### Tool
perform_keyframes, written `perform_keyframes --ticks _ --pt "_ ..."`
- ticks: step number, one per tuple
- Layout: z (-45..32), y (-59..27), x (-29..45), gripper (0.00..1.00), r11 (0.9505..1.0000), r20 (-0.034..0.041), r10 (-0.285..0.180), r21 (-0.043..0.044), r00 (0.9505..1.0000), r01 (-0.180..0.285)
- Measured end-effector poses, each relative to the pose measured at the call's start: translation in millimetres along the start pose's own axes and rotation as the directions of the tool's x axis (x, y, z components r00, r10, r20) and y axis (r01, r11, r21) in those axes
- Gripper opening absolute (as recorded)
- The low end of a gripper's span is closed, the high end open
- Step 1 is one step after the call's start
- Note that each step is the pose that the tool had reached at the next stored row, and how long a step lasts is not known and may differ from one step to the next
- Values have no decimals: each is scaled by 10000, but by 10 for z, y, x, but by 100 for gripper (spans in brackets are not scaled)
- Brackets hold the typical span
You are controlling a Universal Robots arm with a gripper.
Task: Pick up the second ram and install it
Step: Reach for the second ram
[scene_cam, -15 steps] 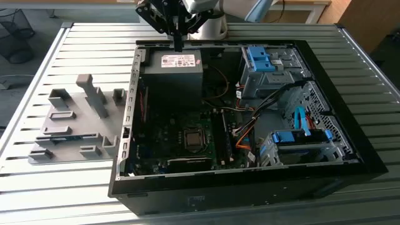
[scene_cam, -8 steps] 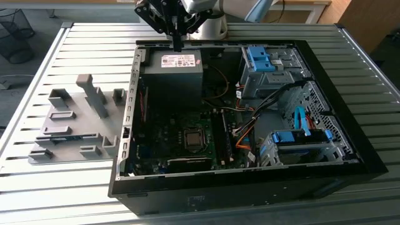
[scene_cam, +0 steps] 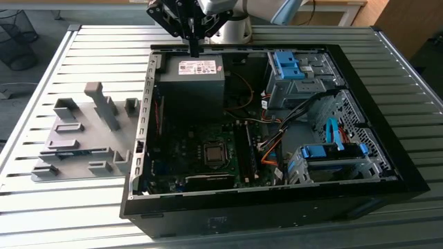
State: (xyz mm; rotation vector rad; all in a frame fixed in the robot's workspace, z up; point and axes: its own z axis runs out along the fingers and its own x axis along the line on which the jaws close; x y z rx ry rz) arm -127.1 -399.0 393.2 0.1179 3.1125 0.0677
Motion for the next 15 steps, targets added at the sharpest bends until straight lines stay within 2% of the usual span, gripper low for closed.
perform_keyframes --ticks 15 --pt "4 -4 54 10 10000 -2 0 0 10000 0"
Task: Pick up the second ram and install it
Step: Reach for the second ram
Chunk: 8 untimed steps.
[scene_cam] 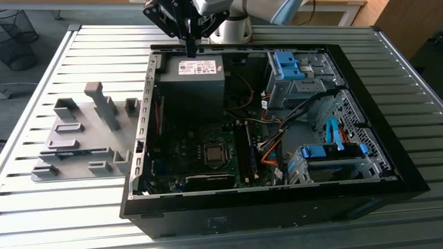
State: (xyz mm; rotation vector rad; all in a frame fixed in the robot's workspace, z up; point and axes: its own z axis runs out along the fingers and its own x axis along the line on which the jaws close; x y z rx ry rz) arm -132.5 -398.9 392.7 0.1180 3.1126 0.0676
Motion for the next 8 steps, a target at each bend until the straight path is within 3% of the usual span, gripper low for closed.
perform_keyframes --ticks 8 --pt "2 -2 21 10 10000 -1 0 0 10000 0"
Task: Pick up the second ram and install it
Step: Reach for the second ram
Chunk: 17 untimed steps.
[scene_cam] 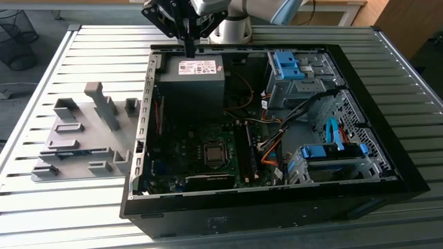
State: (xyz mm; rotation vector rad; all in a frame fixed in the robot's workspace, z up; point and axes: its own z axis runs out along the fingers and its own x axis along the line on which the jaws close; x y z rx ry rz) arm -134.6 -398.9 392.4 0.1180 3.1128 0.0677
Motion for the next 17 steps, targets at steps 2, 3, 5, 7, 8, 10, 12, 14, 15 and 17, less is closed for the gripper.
perform_keyframes --ticks 2,3,5,7,8,10,12,14,15,17 --pt "0 0 5 10 10000 0 1 0 10000 -1" --pt "0 -1 7 10 10000 0 0 0 10000 0" --pt "0 -1 12 10 10000 0 0 0 10000 0" --pt "1 -1 16 10 10000 0 0 0 10000 0" --pt "1 -1 17 10 10000 0 0 0 10000 0" --pt "8 -3 42 10 10000 -16 0 2 10000 0" --pt "8 -4 44 10 10000 -17 0 2 10000 0" --pt "10 -4 48 10 10000 -17 1 0 10000 -1" --pt "10 -4 51 10 10000 -18 1 1 10000 -1" --pt "10 -5 61 10 10000 -18 1 1 10000 -1"
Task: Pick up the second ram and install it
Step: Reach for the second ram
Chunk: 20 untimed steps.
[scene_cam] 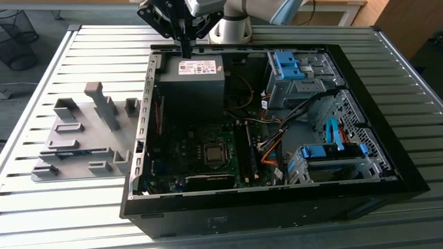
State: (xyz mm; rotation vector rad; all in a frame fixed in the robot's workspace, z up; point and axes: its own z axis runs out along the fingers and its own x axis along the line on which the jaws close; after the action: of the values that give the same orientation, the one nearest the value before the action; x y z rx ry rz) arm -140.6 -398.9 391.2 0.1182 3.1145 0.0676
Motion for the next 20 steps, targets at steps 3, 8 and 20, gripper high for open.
perform_keyframes --ticks 3,8,20 --pt "1 -1 15 10 10000 -2 -1 1 10000 1" --pt "2 -5 64 10 10000 -4 0 1 10000 0" --pt "5 -10 130 10 10000 -6 0 1 10000 0"
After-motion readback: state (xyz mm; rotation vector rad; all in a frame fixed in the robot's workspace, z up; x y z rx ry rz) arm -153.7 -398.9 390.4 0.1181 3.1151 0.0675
